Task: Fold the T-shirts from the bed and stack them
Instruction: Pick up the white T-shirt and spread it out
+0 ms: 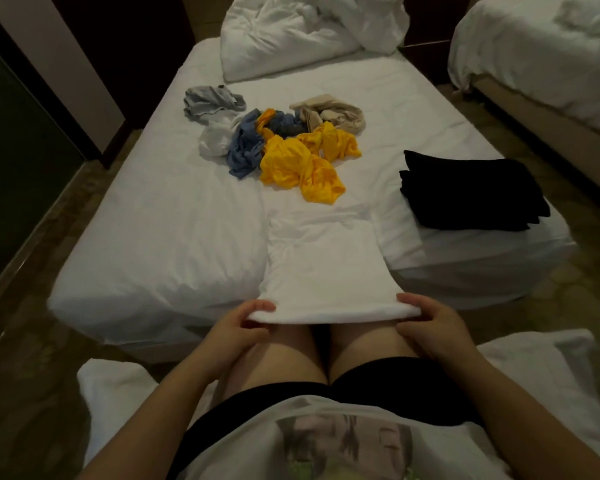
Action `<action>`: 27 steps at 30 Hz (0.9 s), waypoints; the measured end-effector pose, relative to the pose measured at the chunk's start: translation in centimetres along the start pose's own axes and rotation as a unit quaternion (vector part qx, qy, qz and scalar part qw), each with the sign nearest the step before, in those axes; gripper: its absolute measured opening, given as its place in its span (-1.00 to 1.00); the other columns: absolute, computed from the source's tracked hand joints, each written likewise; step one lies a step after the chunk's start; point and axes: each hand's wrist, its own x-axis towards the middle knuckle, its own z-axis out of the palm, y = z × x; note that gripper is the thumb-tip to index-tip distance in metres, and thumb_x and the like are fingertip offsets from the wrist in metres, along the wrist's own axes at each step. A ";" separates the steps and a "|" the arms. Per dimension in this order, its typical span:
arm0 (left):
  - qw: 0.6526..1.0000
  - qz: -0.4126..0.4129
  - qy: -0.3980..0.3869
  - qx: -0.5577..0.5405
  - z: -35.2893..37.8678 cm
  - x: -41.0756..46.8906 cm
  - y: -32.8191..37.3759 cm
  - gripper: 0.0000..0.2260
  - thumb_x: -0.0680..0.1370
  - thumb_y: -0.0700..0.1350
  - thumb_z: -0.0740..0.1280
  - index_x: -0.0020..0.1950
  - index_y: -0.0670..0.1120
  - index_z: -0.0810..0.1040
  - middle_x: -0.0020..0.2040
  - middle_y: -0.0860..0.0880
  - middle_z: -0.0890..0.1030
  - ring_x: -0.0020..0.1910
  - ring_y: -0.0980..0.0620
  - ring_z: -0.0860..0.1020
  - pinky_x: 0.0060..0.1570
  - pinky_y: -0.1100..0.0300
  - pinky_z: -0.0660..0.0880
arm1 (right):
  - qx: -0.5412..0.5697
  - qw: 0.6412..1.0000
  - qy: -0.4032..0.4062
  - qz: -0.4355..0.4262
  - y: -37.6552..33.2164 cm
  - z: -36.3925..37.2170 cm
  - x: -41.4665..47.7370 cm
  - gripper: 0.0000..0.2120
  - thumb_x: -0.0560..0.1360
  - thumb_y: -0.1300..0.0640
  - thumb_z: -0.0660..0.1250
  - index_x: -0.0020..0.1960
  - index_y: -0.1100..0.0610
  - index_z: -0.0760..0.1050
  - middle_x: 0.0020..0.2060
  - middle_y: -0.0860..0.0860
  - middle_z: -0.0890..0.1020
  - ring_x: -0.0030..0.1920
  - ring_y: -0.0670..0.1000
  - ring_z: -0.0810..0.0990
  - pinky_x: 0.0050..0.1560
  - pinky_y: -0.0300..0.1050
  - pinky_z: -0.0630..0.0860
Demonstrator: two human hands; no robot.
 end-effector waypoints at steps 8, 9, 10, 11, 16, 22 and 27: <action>0.967 0.138 0.194 0.086 0.9 3.7 1.5 -0.82 0.52 -0.21 0.33 -0.16 0.09 0.54 -0.32 0.18 0.60 -0.31 0.29 0.51 -0.27 0.41 0.41 | -0.141 0.974 0.095 -0.150 -2.6 0.8 3.6 -0.86 0.43 0.26 0.40 -0.02 0.19 0.61 -0.12 0.04 0.51 -0.14 -0.04 0.45 -0.25 -0.47 0.31; 0.956 0.155 0.224 0.110 0.8 4.5 1.9 -0.87 0.52 -0.15 0.34 -0.16 0.08 0.54 -0.26 0.15 0.58 -0.24 0.24 0.51 -0.23 0.36 0.40 | -0.158 0.968 0.104 -0.165 -3.2 0.8 4.6 -0.89 0.43 0.24 0.41 -0.05 0.19 0.60 -0.12 0.04 0.47 -0.14 -0.03 0.43 -0.27 -0.42 0.29; 0.946 0.166 0.251 0.122 0.8 5.4 2.2 -0.94 0.52 -0.13 0.34 -0.11 0.04 0.55 -0.17 0.07 0.56 -0.17 0.15 0.50 -0.21 0.31 0.37 | -0.159 0.965 0.115 -0.174 -3.7 0.9 5.8 -0.92 0.43 0.23 0.41 -0.07 0.18 0.58 -0.11 0.05 0.44 -0.11 -0.01 0.42 -0.26 -0.37 0.25; 0.939 0.173 0.273 0.122 0.8 6.4 2.7 -0.96 0.53 -0.13 0.33 -0.06 -0.02 0.57 -0.09 -0.02 0.53 -0.12 0.10 0.47 -0.19 0.30 0.33 | -0.154 0.964 0.123 -0.180 -4.2 1.0 7.0 -0.92 0.44 0.22 0.41 -0.08 0.18 0.56 -0.09 0.05 0.42 -0.09 -0.01 0.41 -0.21 -0.34 0.23; 0.941 0.155 0.294 0.063 1.9 13.3 5.2 -0.92 0.59 -0.09 0.21 -0.06 -0.05 0.45 -0.12 0.00 0.50 -0.10 0.04 0.45 -0.20 0.25 0.28 | -0.086 0.977 0.126 -0.151 -5.6 2.6 13.4 -0.93 0.52 0.11 0.31 -0.12 0.08 0.45 -0.24 -0.01 0.52 -0.13 0.03 0.49 -0.20 -0.12 0.34; 0.945 0.051 0.313 0.074 2.0 20.9 5.4 -0.79 0.63 -0.01 0.12 0.08 -0.11 0.43 -0.11 0.00 0.48 -0.12 0.01 0.43 -0.19 0.23 0.26 | -0.119 0.972 0.154 -0.128 -6.1 5.4 20.3 -0.86 0.55 0.04 0.26 -0.12 0.09 0.40 -0.36 -0.13 0.42 -0.31 -0.10 0.38 -0.38 -0.37 0.28; 0.936 0.036 0.336 0.101 1.7 26.2 4.8 -0.83 0.62 0.03 0.13 -0.06 -0.03 0.41 -0.15 0.01 0.50 -0.15 0.02 0.44 -0.21 0.24 0.27 | -0.128 0.974 0.167 -0.083 -4.8 6.9 25.9 -0.77 0.52 -0.06 0.27 -0.16 0.10 0.41 -0.36 -0.11 0.47 -0.27 -0.07 0.44 -0.27 -0.15 0.32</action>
